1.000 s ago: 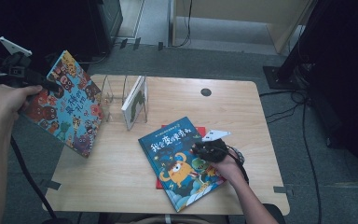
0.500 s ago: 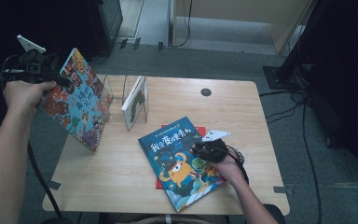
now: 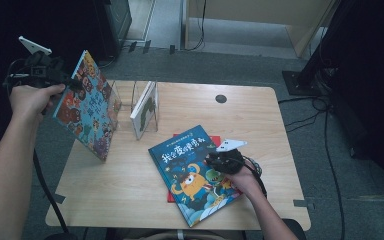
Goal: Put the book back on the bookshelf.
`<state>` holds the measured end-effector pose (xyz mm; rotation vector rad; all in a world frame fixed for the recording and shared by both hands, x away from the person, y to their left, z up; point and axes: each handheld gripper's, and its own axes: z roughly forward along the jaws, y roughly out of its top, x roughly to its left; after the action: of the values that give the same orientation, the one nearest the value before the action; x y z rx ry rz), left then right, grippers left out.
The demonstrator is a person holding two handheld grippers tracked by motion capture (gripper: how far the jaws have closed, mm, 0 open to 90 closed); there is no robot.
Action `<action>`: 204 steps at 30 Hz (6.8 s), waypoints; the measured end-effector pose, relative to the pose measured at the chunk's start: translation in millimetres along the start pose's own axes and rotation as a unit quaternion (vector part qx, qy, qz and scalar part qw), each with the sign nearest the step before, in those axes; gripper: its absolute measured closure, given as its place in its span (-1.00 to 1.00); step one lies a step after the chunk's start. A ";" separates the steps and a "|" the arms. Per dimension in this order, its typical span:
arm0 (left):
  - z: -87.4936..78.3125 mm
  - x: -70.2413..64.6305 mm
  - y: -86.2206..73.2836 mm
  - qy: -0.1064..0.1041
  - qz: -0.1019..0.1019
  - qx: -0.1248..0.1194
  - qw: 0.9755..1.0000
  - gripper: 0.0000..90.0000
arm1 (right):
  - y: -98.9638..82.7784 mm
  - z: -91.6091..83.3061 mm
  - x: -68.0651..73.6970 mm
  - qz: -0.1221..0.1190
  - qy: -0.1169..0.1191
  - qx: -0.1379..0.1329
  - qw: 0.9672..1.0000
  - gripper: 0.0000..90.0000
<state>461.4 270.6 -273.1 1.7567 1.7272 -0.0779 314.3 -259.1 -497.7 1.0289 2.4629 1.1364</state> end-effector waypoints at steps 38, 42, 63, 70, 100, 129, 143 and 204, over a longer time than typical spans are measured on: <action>14.2 -21.9 -1.6 -0.068 0.019 0.011 0.997 0.30 | -0.4 -0.3 0.6 -0.004 0.001 0.000 1.000 0.51; 15.1 -27.2 -1.9 -0.058 0.023 0.014 0.998 0.28 | -0.4 -0.3 0.7 -0.005 0.000 0.000 1.000 0.51; 17.4 -39.8 2.3 -0.038 0.044 0.030 0.998 0.25 | -0.5 -0.3 0.7 -0.005 0.000 0.000 1.000 0.51; 13.4 -41.6 3.1 -0.030 0.048 0.025 0.998 0.22 | -0.5 -0.3 0.4 -0.005 0.001 0.000 1.000 0.51; -9.8 -40.7 -15.4 -0.018 0.073 0.013 0.997 0.14 | -2.1 -6.3 -8.6 0.013 -0.009 -0.005 1.000 0.34; -2.0 -63.5 -9.7 -0.027 0.095 0.022 0.995 0.12 | -1.7 -4.0 -8.0 0.008 -0.008 -0.006 1.000 0.35; -2.8 -63.1 -7.7 -0.025 0.095 0.022 0.995 0.10 | -1.9 -3.9 -8.1 0.009 -0.007 -0.005 1.000 0.35; 8.9 -120.4 -89.7 -0.066 0.179 0.009 0.982 0.07 | -3.8 -9.2 -11.4 0.021 -0.010 -0.007 1.000 0.31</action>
<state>368.5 153.2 -258.8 2.0003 1.2999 -0.0514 316.3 -273.9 -495.2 1.0885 2.4267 1.1485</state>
